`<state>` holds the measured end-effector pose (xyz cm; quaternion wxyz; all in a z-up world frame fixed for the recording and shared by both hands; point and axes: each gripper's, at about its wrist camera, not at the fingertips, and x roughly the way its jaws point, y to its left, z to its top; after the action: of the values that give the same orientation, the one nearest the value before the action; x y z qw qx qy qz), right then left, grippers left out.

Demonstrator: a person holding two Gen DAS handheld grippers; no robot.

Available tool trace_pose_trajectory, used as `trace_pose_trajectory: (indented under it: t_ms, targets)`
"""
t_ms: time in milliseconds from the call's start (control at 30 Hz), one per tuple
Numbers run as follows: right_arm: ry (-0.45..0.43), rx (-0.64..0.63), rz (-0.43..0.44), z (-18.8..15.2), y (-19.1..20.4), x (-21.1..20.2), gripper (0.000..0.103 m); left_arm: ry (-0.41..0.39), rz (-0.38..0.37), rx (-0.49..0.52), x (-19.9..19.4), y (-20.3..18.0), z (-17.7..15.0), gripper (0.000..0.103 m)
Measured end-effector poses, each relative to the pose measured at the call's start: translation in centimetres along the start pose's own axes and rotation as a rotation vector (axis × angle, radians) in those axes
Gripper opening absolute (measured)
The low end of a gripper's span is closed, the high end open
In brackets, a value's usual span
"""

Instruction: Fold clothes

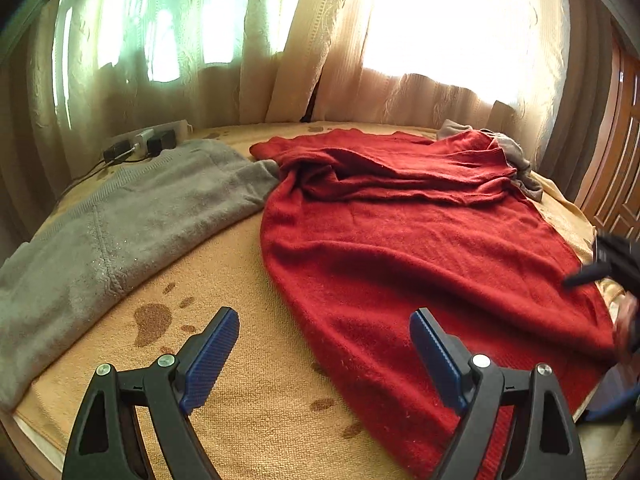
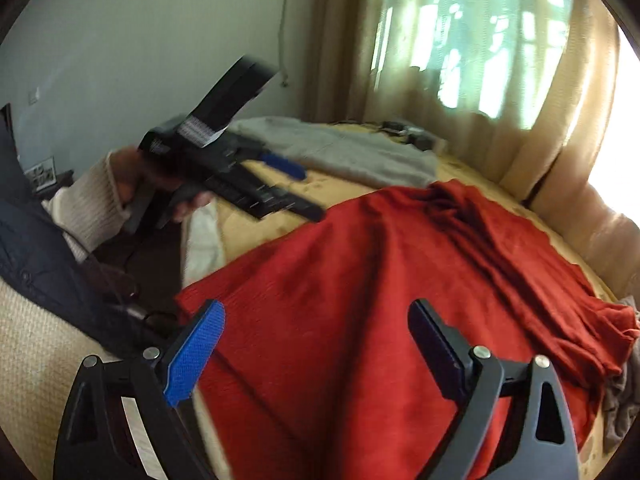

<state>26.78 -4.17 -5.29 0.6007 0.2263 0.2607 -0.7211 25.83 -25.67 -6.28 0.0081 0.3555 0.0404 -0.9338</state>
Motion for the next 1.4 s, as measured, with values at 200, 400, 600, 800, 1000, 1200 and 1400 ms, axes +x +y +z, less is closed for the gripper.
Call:
trace_pose_trajectory:
  t_ms: [200, 400, 600, 800, 1000, 1200, 1400]
  targets:
    - [0.132, 0.073, -0.009, -1.9, 2.8, 3.5, 0.064, -0.004, -0.019, 0.032, -0.2, -1.5, -0.8, 0.089]
    - [0.161, 0.064, -0.055, -2.1, 3.3, 3.9, 0.057, 0.006, -0.002, 0.044, -0.1, -1.8, -1.7, 0.089]
    - [0.152, -0.005, -0.084, -2.0, 4.0, 4.0, 0.057, 0.005, -0.005, 0.04, -0.6, -1.4, -1.6, 0.089]
    - [0.102, 0.062, -0.068, -1.0, 3.7, 3.7, 0.008, 0.031, -0.01, 0.091, -0.8, -2.0, -2.1, 0.089]
    - [0.031, 0.153, -0.049, 0.1, 3.2, 2.8, 0.007, 0.03, -0.144, 0.172, -3.1, -2.7, -3.8, 0.089]
    - [-0.04, 0.226, 0.022, 1.8, 2.7, 2.1, 0.007, -0.011, -0.156, 0.348, -6.8, -4.9, -5.7, 0.089]
    - [-0.058, 0.225, 0.055, 2.8, 3.1, 2.5, 0.007, -0.004, -0.145, 0.454, -8.1, -7.4, -7.1, 0.089]
